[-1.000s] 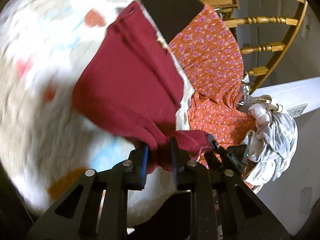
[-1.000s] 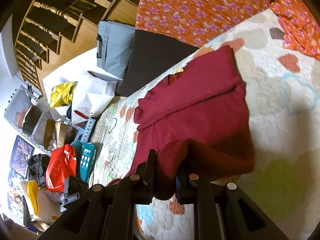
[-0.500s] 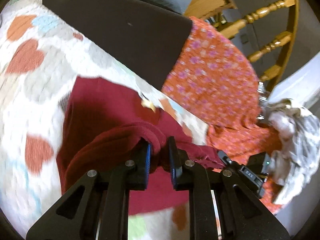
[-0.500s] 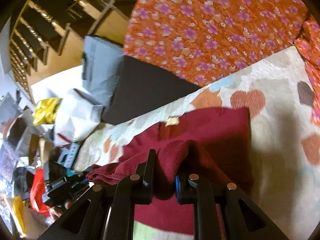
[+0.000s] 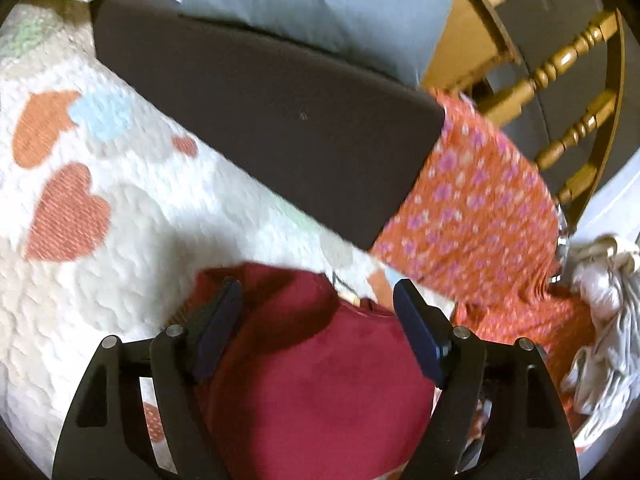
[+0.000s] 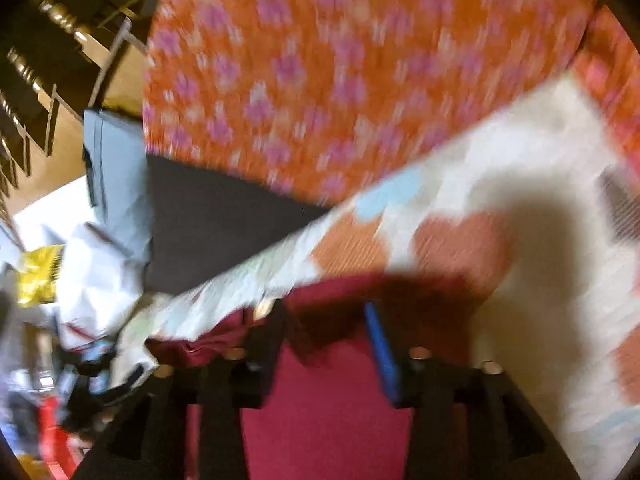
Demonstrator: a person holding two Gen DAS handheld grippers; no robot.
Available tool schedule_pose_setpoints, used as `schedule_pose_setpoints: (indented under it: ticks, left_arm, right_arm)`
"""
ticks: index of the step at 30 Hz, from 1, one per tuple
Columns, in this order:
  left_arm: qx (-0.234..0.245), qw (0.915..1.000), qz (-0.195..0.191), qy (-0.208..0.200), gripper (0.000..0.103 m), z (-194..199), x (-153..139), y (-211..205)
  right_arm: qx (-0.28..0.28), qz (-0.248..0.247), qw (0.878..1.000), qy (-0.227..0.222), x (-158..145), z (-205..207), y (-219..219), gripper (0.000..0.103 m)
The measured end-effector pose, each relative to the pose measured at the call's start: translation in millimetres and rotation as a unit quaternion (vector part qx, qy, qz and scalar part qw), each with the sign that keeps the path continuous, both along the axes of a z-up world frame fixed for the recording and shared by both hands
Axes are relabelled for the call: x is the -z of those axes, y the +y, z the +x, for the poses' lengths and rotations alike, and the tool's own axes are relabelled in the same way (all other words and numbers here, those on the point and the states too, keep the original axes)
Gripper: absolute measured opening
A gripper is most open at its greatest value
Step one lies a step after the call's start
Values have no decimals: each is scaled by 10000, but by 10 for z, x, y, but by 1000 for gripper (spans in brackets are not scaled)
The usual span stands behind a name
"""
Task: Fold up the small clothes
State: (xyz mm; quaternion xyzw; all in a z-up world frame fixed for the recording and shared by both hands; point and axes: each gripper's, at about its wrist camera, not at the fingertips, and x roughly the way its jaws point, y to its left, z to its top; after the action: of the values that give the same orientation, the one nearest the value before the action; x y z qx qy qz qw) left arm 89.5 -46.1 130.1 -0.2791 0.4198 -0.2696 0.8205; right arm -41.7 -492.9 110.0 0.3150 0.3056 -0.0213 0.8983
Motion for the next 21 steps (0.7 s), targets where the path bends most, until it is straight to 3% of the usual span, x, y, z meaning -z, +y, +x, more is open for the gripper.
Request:
schedule_pose_setpoints:
  ticks: [2,5,10,12,14,16,18,21]
  left_arm:
    - [73,9999,103,-90,79,-29,-19,-11]
    - [264,9985,480,-90,79,-72,98,-175]
    - [361,9945,901,392,78,68,510,-492]
    - [210,9924,1143,416,78,172,610,-515]
    - [-84,9896,1299,616,78,358,759,-464]
    - [-188,9896,1181,796,78,464,866,-410]
    - [-190,9898,1175,783,78,488,882,-414]
    - [-52,9870,1502,564,78,440,819,-486]
  right_arm:
    - [115,-157,9996,-181,-121,-106,-8,44]
    - [-353,-398,9984,-210,-150,-125,162,43]
    - [-1002,-1027,9896,125,58,219,582,42]
    - [-908,-1068,9899,232,156,366,548,42]
    - [-470,-1081,9916,526,269,491,371,42]
    - [-91,-656,9954,693,421,606,99,42]
    - [-116,-342,9961,810,547,680,-17,39]
    - [-257,-758,9934,819,428,653,78,39]
